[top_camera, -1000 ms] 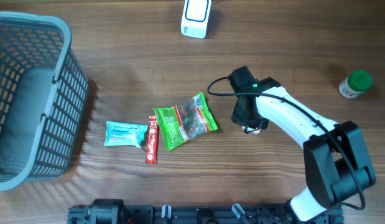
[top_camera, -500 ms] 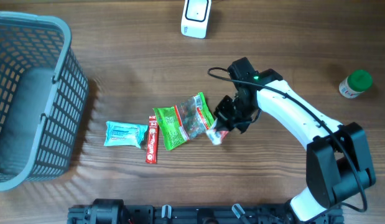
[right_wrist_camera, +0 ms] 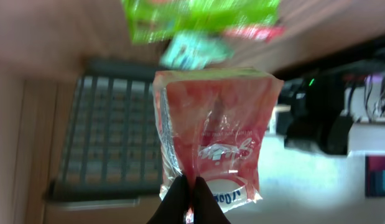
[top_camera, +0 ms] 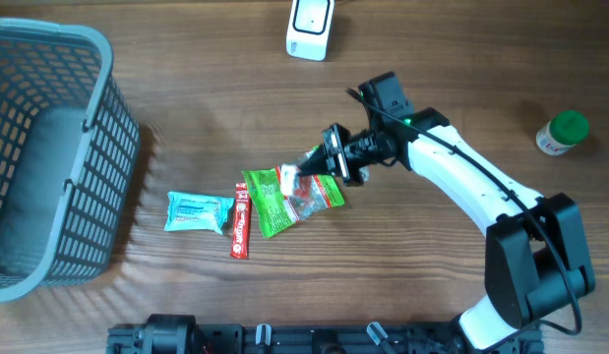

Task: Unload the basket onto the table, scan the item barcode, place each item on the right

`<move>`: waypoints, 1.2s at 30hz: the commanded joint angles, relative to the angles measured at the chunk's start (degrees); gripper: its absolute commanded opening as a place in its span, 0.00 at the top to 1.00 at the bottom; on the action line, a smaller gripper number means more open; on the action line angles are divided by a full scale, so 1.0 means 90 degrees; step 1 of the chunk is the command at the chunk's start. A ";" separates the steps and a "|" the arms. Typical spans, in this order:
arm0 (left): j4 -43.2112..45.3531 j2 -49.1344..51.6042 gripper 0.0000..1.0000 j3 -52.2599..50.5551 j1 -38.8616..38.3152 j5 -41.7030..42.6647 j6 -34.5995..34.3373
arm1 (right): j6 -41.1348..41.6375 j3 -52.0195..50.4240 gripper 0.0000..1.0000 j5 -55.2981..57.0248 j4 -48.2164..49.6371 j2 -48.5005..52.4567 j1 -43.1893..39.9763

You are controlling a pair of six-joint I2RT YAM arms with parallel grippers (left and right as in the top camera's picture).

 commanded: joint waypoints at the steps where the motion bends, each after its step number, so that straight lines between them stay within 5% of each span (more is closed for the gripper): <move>1: 0.0017 -0.0029 0.00 0.0000 0.0046 0.0102 -0.0083 | 0.0563 0.0083 0.96 -0.1010 0.0272 0.0012 -0.0034; 9: 0.0019 -0.0029 0.00 0.0000 0.0046 0.0102 -0.0083 | 0.0277 0.0075 0.96 -0.1100 0.0333 0.0012 -0.0034; 15: -0.0012 -0.0029 0.00 0.0000 0.0046 0.0102 -0.0083 | -0.3126 0.0075 0.96 -0.0787 0.1802 0.0012 -0.0032; 18: -0.0080 -0.0029 0.00 0.0000 0.0049 0.0102 -0.0083 | -0.3968 0.0075 0.96 -0.0211 0.2171 0.0012 -0.0034; 27: -0.0124 -0.0029 0.00 0.0000 0.0046 0.0100 -0.0080 | -0.3269 0.0075 0.96 0.3942 0.3242 0.0012 0.0029; 36: -0.0364 -0.0029 0.00 -0.0002 0.0046 0.0019 -0.0078 | -0.3616 0.0078 0.95 0.5583 0.5452 0.0313 0.0032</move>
